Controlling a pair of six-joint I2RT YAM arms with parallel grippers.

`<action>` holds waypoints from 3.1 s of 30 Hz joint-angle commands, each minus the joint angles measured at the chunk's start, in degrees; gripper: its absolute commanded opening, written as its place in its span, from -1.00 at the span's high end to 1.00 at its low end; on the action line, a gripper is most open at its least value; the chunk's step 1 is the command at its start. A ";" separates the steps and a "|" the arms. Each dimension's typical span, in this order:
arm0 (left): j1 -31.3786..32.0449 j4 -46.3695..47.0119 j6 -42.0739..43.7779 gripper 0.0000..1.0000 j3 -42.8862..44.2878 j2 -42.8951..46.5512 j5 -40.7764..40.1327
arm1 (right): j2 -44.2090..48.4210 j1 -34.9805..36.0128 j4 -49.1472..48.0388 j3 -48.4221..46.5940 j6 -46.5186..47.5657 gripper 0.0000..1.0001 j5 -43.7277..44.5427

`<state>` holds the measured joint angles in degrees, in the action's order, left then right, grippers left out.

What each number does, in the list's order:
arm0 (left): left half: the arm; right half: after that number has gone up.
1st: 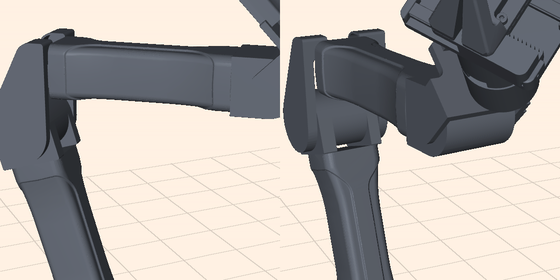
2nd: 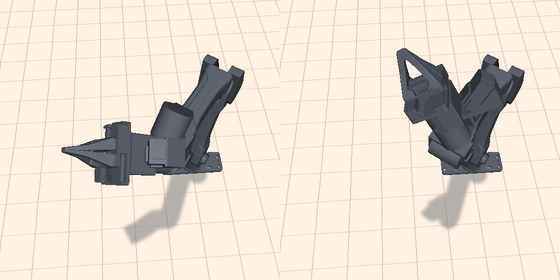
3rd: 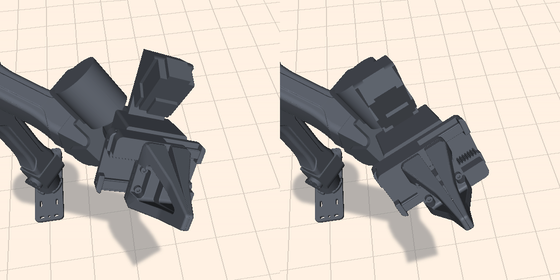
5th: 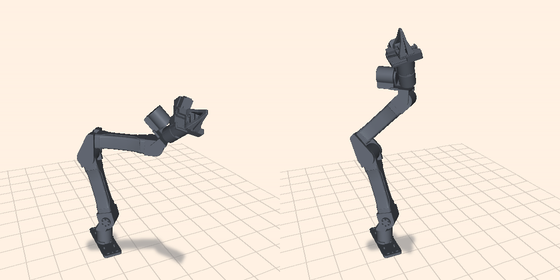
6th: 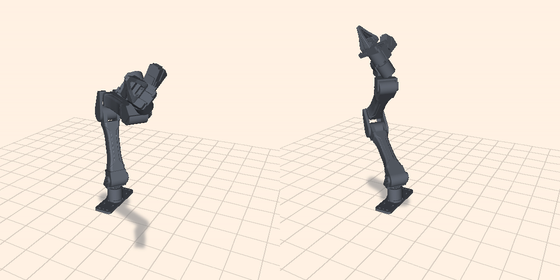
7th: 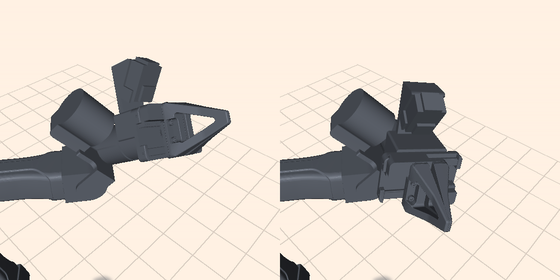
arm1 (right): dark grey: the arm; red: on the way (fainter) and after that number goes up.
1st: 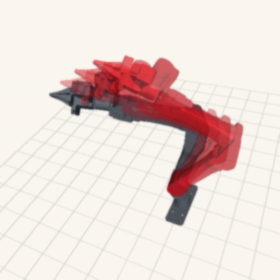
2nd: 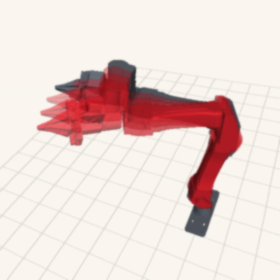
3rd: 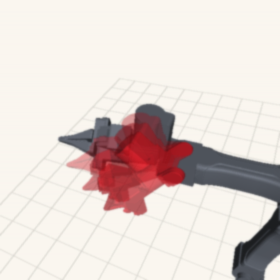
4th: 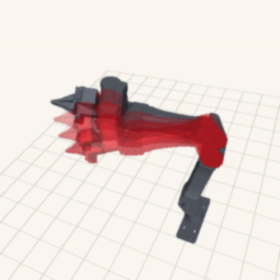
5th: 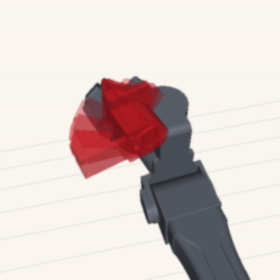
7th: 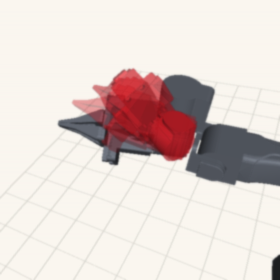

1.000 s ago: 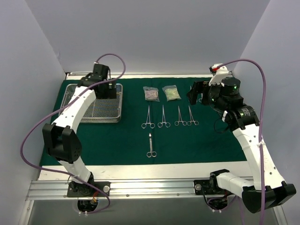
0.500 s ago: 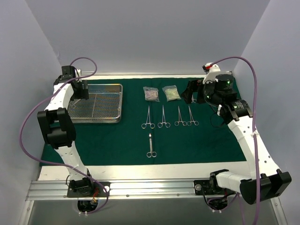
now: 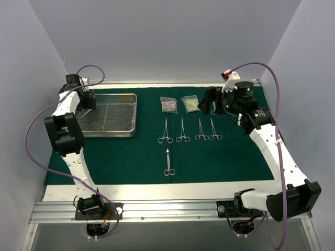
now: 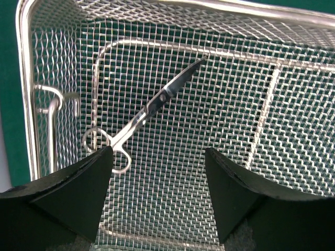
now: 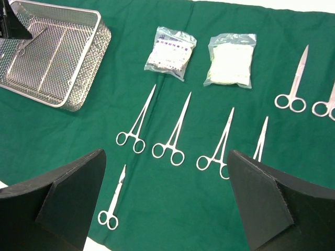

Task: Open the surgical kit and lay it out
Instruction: Pick up the medical item from the container.

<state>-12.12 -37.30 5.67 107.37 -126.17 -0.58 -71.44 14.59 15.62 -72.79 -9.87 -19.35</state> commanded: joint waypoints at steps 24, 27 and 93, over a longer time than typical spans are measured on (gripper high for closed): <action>-2.91 -0.32 -2.95 -0.03 4.78 -7.08 5.68 | -0.63 3.34 -1.20 -0.16 -2.17 -0.90 4.68; -2.73 -0.58 -3.65 0.25 3.64 -5.59 5.33 | -0.02 3.52 -1.38 0.28 -2.00 -0.90 4.85; 3.42 -14.03 -8.13 0.52 8.64 -10.41 -4.34 | 4.20 3.78 -1.20 3.89 -2.61 -0.90 5.99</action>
<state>-8.62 -49.91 -2.50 115.02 -134.61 -5.34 -67.29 18.04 15.27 -68.99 -12.05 -14.13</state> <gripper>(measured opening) 0.259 0.951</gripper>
